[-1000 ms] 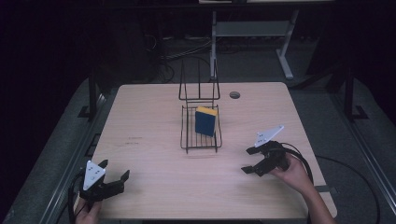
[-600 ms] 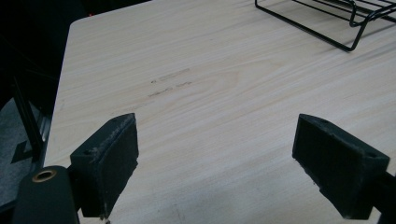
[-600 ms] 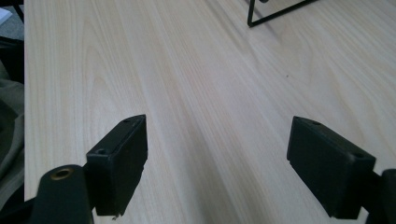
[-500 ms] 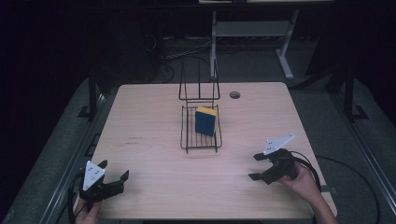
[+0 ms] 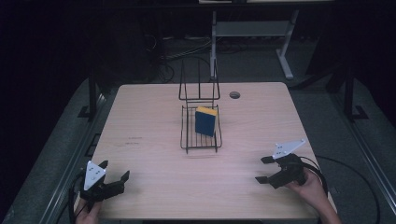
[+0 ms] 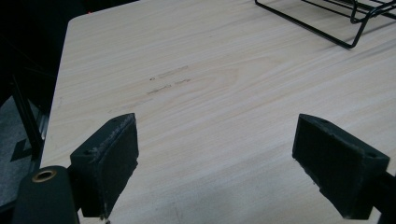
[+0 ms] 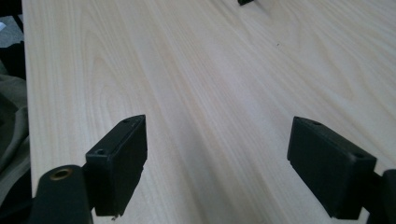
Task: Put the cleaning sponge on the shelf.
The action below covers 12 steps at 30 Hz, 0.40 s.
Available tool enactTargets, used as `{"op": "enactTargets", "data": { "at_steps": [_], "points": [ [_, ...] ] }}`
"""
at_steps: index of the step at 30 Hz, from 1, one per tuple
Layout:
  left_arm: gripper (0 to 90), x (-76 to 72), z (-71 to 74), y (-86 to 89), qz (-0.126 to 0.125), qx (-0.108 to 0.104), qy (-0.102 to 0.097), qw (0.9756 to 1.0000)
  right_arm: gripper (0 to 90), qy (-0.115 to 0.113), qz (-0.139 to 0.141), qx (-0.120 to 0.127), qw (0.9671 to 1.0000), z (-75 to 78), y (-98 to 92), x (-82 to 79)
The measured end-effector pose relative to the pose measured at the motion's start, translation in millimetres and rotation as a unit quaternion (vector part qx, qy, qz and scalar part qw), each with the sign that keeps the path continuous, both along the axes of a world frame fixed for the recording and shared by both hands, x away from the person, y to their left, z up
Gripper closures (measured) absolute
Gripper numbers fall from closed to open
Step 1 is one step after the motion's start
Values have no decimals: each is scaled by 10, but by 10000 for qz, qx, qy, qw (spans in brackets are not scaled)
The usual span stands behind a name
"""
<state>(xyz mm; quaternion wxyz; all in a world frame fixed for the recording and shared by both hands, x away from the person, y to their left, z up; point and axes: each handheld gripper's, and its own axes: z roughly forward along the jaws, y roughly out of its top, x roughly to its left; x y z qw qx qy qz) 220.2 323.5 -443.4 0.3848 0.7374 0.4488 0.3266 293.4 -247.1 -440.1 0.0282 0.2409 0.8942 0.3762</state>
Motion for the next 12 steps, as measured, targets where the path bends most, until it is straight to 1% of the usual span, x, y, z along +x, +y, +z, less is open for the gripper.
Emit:
{"op": "enactTargets", "data": {
  "at_steps": [1, 3, 5, 9, 10, 11, 12],
  "points": [
    [139, -2, 2, 3, 2, -2, 9, 10000, 196, 3, -5, 0, 10000, -5, -5, -16],
    [139, -1, -1, 7, 12, -18, -15, 10000, 196, -68, -29, -36, 10000, -12, -21, -51],
    [139, -2, 2, 11, 6, -5, 2, 10000, 195, -48, -51, 5, 10000, -21, -37, -85],
    [139, -1, 0, 7, 10, -13, -18, 10000, 191, -118, -133, 91, 9998, -45, -65, -168],
    [139, 0, 0, 6, 7, -16, -15, 10000, 191, -136, -151, 145, 9997, -55, -68, -190],
    [139, 1, -1, 6, 5, -11, -12, 10000, 194, -182, -164, 176, 9995, -61, -66, -217],
    [139, 2, -2, 6, 1, -4, -12, 10000, 194, -327, -166, 239, 9990, -62, -53, -277]
  ]
}}
